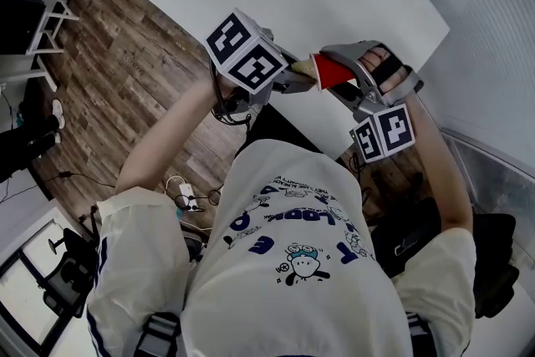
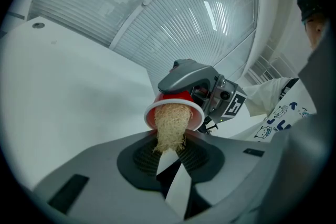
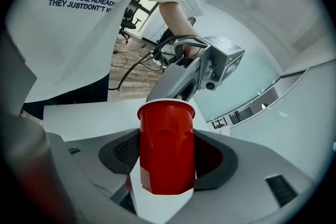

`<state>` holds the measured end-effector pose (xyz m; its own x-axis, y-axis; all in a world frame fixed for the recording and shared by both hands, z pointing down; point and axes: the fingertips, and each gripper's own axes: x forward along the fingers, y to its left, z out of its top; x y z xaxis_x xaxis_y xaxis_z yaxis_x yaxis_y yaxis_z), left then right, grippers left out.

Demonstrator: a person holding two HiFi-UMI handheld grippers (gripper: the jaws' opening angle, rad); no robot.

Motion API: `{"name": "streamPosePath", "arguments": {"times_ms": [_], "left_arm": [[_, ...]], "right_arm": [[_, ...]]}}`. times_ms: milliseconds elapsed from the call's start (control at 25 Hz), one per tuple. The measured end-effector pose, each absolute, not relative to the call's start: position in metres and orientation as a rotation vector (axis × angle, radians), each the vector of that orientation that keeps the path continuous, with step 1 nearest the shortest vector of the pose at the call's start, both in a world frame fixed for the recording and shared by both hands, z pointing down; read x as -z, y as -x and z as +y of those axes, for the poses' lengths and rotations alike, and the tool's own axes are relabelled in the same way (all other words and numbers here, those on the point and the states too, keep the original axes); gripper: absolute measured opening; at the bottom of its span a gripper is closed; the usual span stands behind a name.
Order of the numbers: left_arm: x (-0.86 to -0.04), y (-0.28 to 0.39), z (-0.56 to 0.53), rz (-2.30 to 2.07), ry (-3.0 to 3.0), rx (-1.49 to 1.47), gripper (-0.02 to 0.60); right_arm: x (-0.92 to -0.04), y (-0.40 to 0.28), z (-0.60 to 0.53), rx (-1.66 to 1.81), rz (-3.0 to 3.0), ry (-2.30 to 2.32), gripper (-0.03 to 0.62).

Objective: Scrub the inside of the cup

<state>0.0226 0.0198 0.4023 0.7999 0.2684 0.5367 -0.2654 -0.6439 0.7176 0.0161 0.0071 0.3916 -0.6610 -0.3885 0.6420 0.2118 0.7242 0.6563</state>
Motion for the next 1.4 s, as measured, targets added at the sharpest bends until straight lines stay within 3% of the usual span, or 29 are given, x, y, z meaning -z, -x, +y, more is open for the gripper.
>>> {"name": "streamPosePath", "arguments": {"times_ms": [640, 1400], "left_arm": [[-0.407, -0.012, 0.020, -0.039, -2.106, -0.778, 0.103], [-0.403, -0.001, -0.002, -0.175, -2.169, -0.780, 0.103]], "right_arm": [[-0.391, -0.037, -0.003, 0.842, -2.123, -0.239, 0.287], [-0.362, -0.074, -0.043, 0.470, -2.326, -0.615, 0.287]]}}
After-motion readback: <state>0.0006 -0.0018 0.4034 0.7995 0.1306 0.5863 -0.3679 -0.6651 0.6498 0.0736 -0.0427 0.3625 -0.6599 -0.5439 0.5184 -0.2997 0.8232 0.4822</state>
